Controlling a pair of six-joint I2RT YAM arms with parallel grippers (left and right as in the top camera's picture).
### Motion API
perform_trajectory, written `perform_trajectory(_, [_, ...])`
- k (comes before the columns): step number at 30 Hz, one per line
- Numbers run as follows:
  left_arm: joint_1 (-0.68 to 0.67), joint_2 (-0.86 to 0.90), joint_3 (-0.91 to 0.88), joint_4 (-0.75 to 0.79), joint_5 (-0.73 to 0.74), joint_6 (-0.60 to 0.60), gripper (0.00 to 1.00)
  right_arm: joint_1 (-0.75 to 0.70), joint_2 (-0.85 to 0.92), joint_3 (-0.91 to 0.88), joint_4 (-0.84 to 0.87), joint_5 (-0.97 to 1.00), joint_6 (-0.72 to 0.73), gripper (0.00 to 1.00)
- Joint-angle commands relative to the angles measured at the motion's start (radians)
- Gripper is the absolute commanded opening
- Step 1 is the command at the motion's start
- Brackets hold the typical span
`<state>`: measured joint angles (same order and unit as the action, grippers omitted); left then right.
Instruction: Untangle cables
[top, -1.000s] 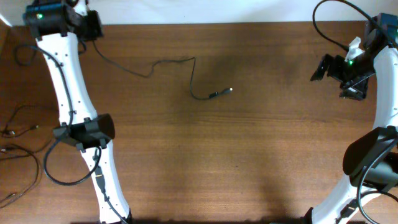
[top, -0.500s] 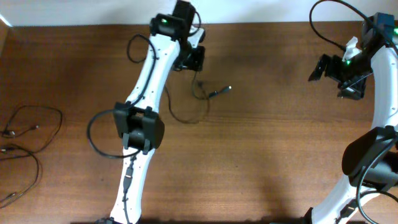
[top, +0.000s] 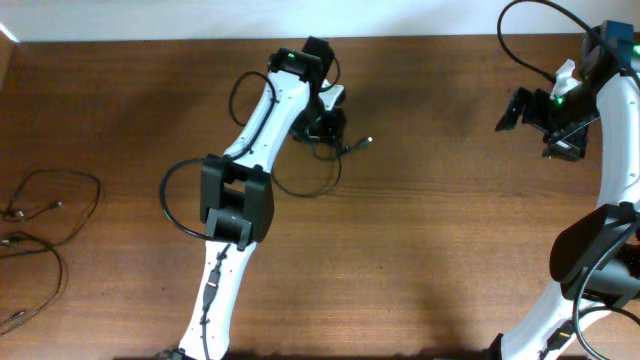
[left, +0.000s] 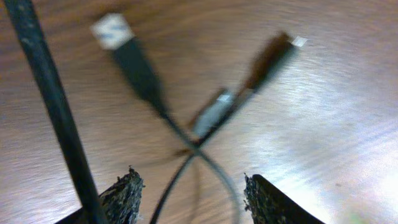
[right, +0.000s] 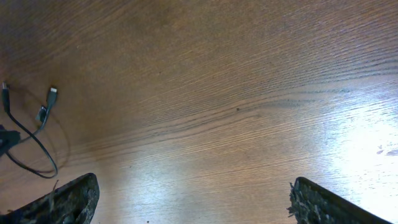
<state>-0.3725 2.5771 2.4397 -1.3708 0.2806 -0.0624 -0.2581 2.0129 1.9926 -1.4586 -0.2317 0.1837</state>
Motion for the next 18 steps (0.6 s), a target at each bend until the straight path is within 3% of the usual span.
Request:
perform_trajectory(1, [-0.046,0.016,-0.005,0.016,0.067,-0.024,0.6,0.01,-0.027,-0.007,-0.001,0.008,-0.005,0.99])
perform_trajectory(4, [-0.069,0.062,-0.005,0.022,-0.009,-0.058,0.62,0.01,-0.027,-0.007,-0.007,0.008,-0.005,0.99])
perform_trajectory(8, [-0.073,0.124,-0.005,0.0,-0.012,-0.058,0.5,0.01,-0.027,-0.007,-0.008,0.008,-0.005,0.99])
perform_trajectory(11, [-0.073,0.129,-0.005,0.003,-0.019,-0.058,0.48,0.01,-0.027,-0.007,-0.008,0.008,-0.005,0.99])
perform_trajectory(12, [-0.073,0.129,-0.005,0.005,-0.019,-0.058,0.41,0.01,-0.027,-0.007,-0.008,0.008,-0.005,0.99])
perform_trajectory(15, [-0.073,0.129,-0.005,0.008,-0.045,-0.057,0.0,0.01,-0.027,-0.007,-0.007,0.008,-0.005,0.99])
perform_trajectory(18, [-0.055,0.127,0.086,-0.051,-0.079,-0.057,0.0,0.01,-0.027,-0.007,-0.005,0.008,-0.005,0.99])
